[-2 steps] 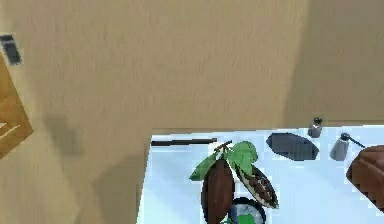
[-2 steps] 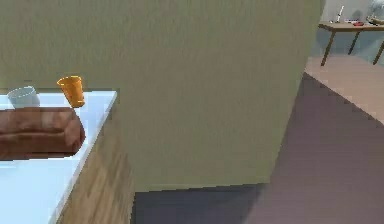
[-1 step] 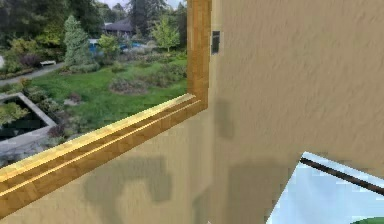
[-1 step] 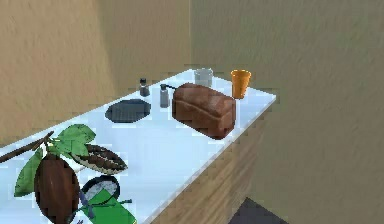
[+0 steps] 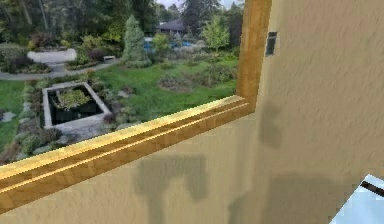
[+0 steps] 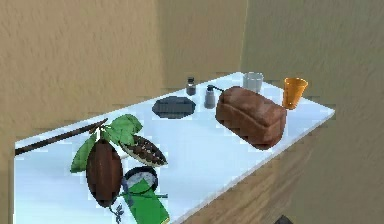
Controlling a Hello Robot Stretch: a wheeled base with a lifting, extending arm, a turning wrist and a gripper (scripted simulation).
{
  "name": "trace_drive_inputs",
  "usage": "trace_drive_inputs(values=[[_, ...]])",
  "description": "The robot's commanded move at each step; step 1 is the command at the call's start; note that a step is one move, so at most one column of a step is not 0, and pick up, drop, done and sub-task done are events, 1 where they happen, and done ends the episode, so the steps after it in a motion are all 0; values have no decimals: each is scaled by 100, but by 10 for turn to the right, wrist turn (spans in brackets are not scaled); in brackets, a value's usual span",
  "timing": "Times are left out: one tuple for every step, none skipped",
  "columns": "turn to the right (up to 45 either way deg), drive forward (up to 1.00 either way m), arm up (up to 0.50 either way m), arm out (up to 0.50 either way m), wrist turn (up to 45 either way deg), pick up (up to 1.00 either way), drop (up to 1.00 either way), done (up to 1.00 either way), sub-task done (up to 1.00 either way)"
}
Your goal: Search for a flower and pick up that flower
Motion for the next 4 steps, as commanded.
trace_drive_inputs(values=[[0,0,50,0,0,0,0,0,0],[0,0,38,0,0,0,0,0,0],[0,0,0,2,0,0,0,0,0],[0,0,0,0,450,0,0,0,0]])
